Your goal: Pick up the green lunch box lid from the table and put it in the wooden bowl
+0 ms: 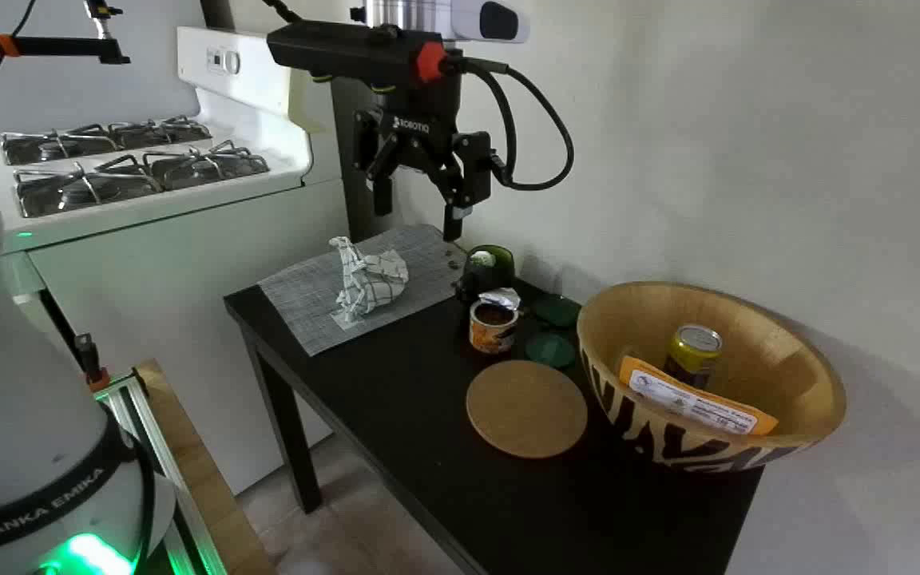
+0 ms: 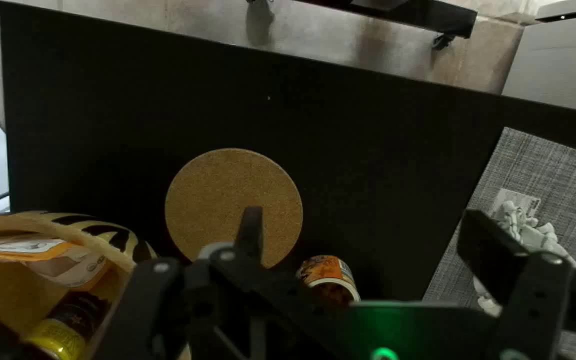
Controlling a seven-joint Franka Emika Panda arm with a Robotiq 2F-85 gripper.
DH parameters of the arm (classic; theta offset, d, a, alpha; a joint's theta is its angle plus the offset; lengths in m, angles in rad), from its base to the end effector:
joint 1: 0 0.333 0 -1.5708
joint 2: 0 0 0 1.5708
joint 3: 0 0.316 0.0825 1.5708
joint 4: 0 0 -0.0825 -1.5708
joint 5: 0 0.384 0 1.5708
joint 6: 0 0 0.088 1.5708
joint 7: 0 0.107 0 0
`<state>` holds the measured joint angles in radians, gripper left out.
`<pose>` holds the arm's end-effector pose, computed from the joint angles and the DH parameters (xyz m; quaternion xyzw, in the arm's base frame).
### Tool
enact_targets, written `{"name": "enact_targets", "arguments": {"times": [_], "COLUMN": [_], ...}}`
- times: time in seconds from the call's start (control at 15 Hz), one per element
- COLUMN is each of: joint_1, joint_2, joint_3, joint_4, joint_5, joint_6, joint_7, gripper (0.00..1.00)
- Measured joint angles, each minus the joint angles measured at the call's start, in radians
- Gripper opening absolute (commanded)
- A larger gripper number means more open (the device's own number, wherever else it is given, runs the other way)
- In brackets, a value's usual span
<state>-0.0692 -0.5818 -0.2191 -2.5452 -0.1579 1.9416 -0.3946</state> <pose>0.3508 -0.1173 0.4573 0.9947 0.1013 -0.0180 0.0079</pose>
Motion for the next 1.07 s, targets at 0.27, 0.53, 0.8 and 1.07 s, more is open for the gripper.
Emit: {"name": "enact_targets", "arguments": {"times": [0.27,0.53,0.8,1.07], "joint_1": [0.0,0.0,0.0,0.002], "joint_2": [0.0,0.0,0.038,0.159], "joint_3": [0.0,0.0,-0.002,-0.002], "joint_4": [0.0,0.0,0.003,0.036], "joint_5": [0.0,0.002,0.026,0.039], "joint_6": [0.0,0.008,0.16,0.336], "joint_7": [0.0,0.006,0.028,0.028], "gripper": [1.0,1.0,1.0,1.0]}}
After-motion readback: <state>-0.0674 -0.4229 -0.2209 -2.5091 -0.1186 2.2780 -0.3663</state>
